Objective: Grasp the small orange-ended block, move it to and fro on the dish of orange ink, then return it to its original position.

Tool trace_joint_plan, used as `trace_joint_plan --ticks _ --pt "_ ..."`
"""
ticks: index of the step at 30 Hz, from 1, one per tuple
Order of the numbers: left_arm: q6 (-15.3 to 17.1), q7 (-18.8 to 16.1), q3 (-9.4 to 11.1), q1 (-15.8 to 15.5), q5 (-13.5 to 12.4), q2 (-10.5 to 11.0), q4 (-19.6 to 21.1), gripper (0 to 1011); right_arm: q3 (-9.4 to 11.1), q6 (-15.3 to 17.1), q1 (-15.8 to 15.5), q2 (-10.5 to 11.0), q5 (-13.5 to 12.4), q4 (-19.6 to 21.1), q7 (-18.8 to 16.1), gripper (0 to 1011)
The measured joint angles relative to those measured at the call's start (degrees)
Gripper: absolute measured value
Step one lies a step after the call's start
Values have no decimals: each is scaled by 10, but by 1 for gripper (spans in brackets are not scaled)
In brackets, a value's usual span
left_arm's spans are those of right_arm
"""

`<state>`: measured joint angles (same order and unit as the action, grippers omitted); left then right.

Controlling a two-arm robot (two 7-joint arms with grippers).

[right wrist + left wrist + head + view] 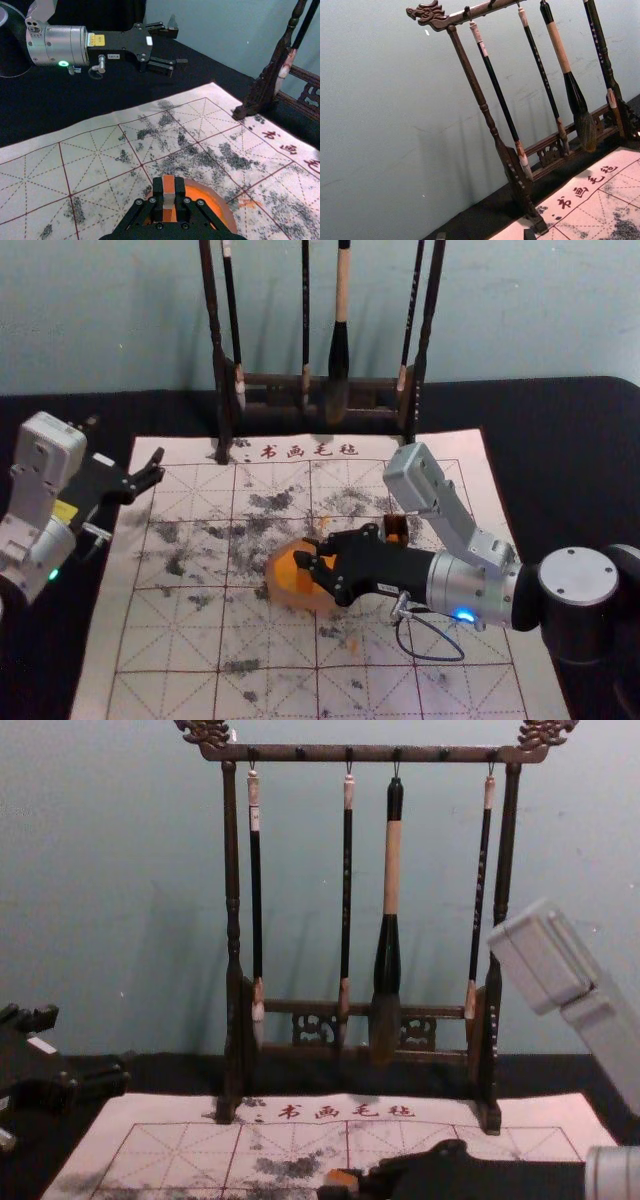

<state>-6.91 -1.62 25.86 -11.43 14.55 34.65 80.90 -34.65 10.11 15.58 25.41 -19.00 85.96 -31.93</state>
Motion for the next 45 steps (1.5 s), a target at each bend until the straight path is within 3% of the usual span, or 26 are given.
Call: trace_joint_plan --ticks 18,45 --pt "0 0 0 0 0 0 0 1001 3 2 24 -29 1 -39 17 126" --pt "0 0 0 0 0 0 0 1001 21 7 14 -20 -7 -26 24 126"
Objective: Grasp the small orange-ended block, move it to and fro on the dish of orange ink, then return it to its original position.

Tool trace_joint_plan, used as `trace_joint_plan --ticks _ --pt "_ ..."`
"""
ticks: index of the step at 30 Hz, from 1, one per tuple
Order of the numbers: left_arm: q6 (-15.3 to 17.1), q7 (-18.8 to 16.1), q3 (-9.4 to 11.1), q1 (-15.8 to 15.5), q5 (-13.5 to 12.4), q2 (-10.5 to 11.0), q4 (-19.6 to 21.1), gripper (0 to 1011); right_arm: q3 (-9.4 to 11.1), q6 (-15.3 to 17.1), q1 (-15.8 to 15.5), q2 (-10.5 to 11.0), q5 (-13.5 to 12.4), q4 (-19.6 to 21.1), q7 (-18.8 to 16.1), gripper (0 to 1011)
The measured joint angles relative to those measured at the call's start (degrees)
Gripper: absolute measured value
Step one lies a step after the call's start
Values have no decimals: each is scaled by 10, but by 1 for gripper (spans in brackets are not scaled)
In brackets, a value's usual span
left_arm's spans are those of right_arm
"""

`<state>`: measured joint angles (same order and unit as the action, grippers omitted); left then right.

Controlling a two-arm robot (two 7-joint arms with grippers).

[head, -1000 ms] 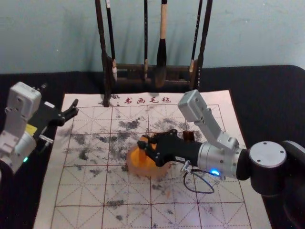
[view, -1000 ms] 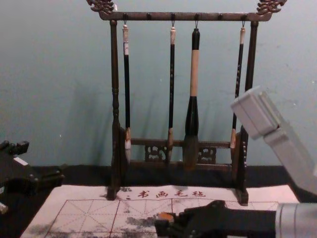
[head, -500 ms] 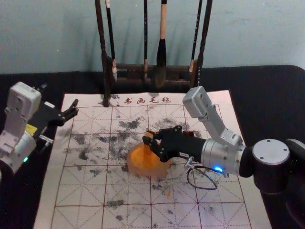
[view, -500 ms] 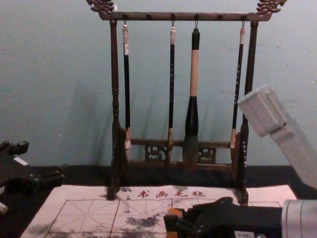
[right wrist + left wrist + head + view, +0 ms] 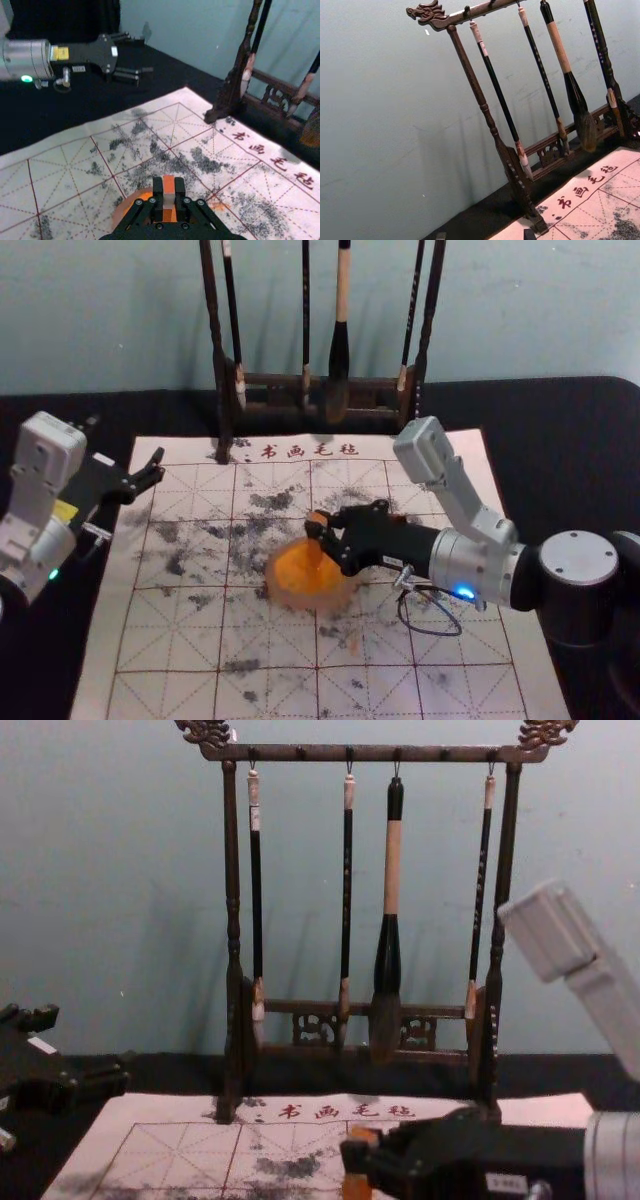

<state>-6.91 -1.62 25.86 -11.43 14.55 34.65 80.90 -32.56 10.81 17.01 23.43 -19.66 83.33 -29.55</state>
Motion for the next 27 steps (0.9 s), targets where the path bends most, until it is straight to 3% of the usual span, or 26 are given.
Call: trace_joint_plan --ticks 7,17,27 --pt "0 0 0 0 0 0 0 1001 21 14 -16 12 -25 41 8 126" --pt "0 0 0 0 0 0 0 1001 64 50 -47 39 -89 116 30 126" --pt "0 0 0 0 0 0 0 1001 103 69 -74 64 -129 149 69 126"
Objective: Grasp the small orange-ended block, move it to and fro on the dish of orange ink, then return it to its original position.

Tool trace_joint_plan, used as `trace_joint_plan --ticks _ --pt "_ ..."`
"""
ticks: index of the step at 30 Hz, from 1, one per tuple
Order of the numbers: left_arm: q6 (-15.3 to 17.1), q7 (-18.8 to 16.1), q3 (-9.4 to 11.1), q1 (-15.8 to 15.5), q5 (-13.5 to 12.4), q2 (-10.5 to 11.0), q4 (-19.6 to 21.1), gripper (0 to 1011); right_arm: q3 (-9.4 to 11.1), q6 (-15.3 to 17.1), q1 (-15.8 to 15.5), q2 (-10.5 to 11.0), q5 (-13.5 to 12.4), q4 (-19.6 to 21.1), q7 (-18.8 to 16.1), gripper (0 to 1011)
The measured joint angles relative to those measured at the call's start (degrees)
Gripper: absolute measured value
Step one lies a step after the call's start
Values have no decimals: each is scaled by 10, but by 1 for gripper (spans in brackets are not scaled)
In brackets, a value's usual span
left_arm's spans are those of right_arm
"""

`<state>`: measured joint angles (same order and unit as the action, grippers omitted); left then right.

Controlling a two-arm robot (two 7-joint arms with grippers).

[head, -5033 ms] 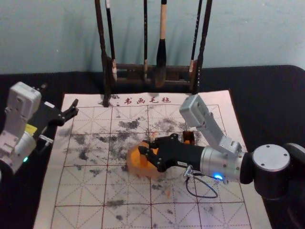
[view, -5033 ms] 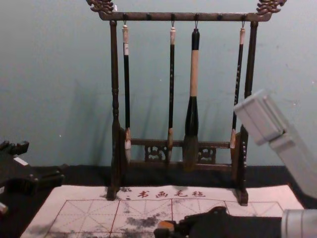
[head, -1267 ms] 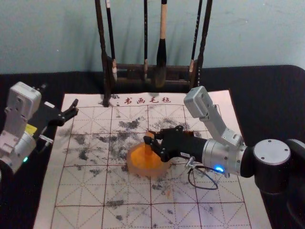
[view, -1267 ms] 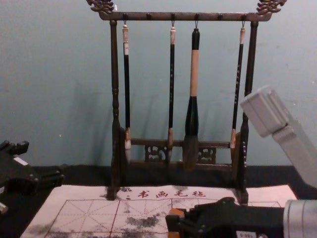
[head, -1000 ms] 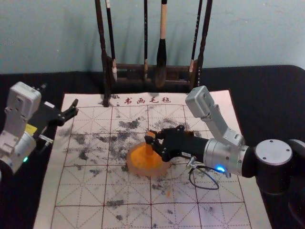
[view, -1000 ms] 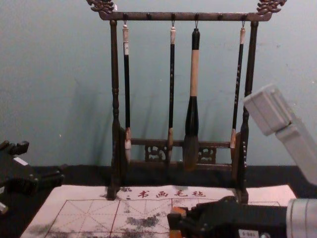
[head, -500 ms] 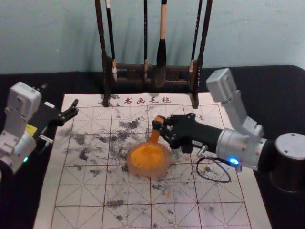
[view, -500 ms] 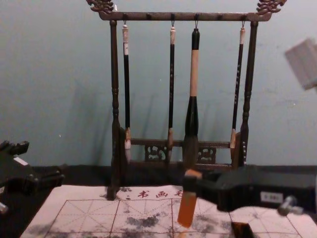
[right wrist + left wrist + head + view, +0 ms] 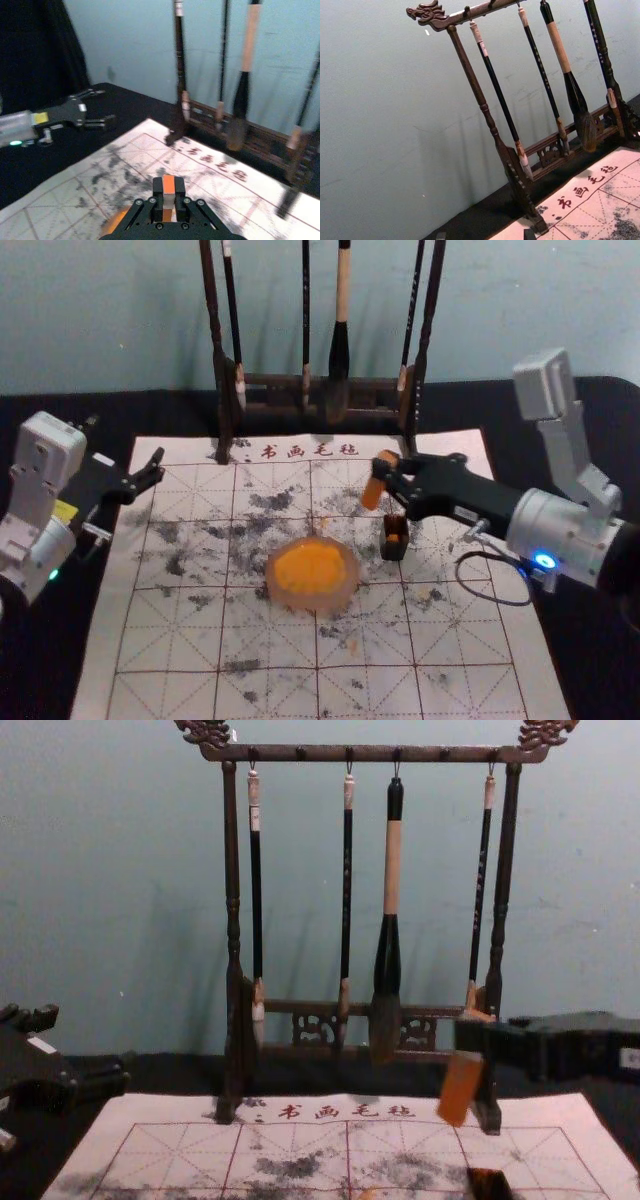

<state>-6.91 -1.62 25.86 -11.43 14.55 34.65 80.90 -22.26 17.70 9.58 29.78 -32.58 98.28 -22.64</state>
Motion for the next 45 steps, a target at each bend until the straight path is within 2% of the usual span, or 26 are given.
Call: trace_joint_plan --ticks 7,13,22,32,45 --pt "0 0 0 0 0 0 0 1001 21 4 -30 17 -2 15 52 126" --pt "0 0 0 0 0 0 0 1001 27 5 -48 19 6 17 72 126" --pt "0 0 0 0 0 0 0 1001 28 10 -54 4 8 10 82 126" --pt "0 0 0 0 0 0 0 1001 22 19 -45 -16 17 -7 89 126" --pt "0 0 0 0 0 0 0 1001 18 22 -35 -27 27 -21 84 126"
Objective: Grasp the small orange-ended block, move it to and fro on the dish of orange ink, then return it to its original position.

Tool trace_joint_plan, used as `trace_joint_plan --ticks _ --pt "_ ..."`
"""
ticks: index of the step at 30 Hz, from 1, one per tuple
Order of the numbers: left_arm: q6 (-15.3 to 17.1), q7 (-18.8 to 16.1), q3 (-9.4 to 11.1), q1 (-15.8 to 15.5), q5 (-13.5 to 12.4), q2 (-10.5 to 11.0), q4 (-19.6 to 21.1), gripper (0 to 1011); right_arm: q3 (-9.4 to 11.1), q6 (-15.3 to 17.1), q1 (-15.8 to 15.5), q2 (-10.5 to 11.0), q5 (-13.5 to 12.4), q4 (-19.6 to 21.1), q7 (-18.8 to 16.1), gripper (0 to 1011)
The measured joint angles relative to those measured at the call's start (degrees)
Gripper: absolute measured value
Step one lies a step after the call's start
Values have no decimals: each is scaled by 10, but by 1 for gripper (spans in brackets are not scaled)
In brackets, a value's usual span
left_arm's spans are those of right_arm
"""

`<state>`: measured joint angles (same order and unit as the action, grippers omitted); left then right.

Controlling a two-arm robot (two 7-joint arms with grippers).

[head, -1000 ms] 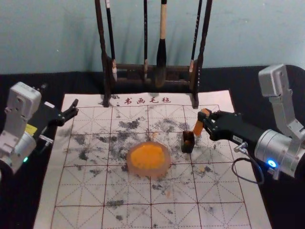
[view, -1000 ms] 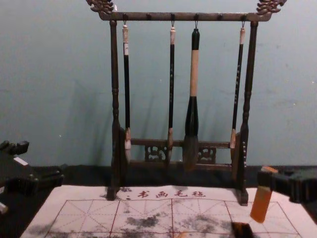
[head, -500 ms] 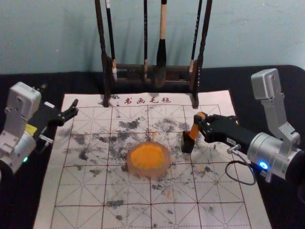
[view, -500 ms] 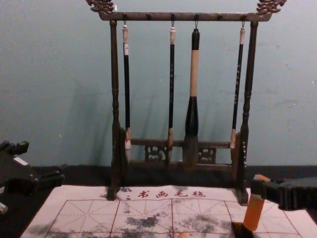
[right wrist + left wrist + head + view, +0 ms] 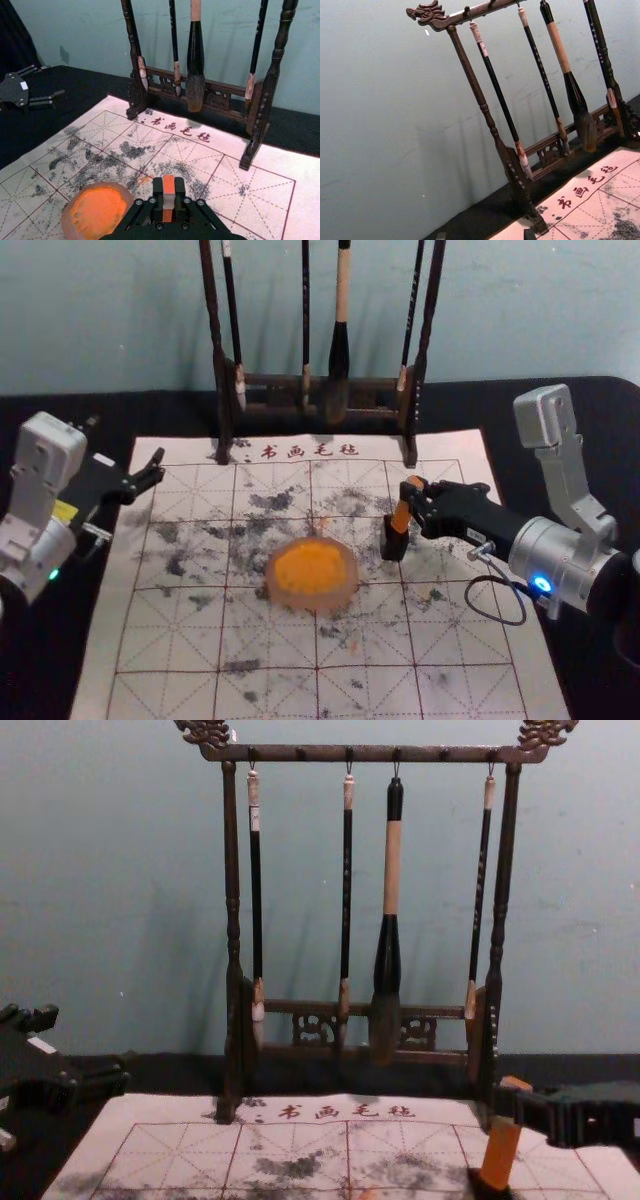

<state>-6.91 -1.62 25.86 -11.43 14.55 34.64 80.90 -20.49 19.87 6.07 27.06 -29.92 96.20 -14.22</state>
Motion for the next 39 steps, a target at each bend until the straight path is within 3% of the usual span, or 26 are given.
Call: trace_joint_plan --ticks 39 --pt "0 0 0 0 0 0 0 1001 6 5 -6 -11 16 -5 1 126"
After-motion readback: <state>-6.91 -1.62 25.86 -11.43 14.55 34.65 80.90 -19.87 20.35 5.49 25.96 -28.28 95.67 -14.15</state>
